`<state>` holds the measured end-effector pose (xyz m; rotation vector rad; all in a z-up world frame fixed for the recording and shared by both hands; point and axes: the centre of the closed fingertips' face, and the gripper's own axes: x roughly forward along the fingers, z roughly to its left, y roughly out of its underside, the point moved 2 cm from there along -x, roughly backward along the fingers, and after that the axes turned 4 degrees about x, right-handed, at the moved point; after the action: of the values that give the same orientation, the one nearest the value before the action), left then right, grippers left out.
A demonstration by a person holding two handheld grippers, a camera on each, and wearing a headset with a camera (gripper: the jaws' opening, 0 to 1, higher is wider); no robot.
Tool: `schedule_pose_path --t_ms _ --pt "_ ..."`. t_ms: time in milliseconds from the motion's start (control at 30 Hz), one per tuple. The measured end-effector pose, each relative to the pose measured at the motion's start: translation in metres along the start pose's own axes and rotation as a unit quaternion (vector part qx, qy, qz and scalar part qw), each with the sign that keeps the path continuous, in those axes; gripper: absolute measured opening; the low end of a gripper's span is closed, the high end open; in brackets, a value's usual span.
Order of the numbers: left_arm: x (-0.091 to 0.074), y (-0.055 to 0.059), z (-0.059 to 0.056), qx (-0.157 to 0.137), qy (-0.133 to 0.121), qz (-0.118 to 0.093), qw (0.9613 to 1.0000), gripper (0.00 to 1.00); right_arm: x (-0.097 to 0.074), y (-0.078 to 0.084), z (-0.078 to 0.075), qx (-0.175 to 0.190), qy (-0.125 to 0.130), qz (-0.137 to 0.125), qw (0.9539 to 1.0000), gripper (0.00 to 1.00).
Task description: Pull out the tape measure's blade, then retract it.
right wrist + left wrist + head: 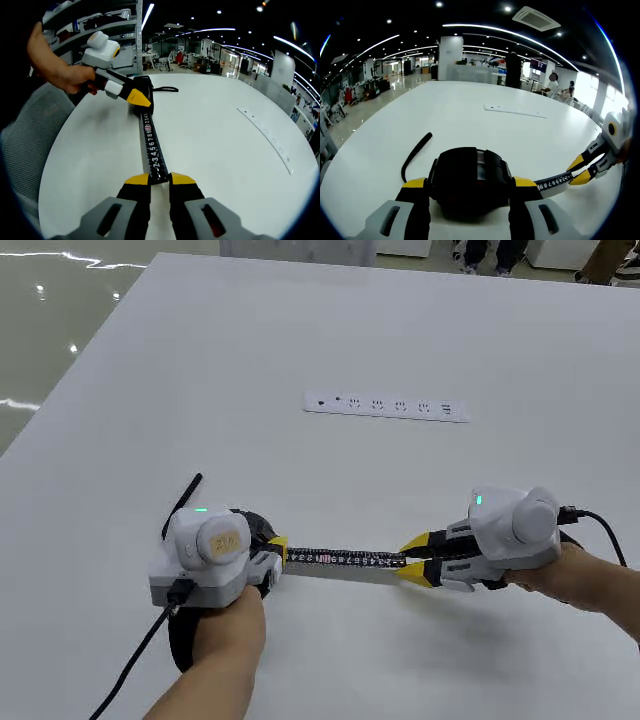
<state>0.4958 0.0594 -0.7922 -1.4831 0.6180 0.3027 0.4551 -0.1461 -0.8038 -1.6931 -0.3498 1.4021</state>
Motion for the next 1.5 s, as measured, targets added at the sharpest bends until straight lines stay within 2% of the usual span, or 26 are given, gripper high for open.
schedule_pose_path --t_ms 533,1167,1500 --pt "-0.001 0.000 -0.001 -0.002 0.003 -0.001 1.0000 0.61 0.020 -0.016 0.009 0.004 -0.010 -0.010 0.9999 0.13" --pt "0.000 0.000 -0.001 -0.008 0.004 -0.002 1.0000 0.61 0.028 -0.022 0.011 0.006 -0.014 -0.017 0.9997 0.13" --pt "-0.001 0.001 0.000 -0.008 0.010 0.001 0.9999 0.61 0.040 -0.031 0.015 0.004 -0.019 -0.021 0.9996 0.13"
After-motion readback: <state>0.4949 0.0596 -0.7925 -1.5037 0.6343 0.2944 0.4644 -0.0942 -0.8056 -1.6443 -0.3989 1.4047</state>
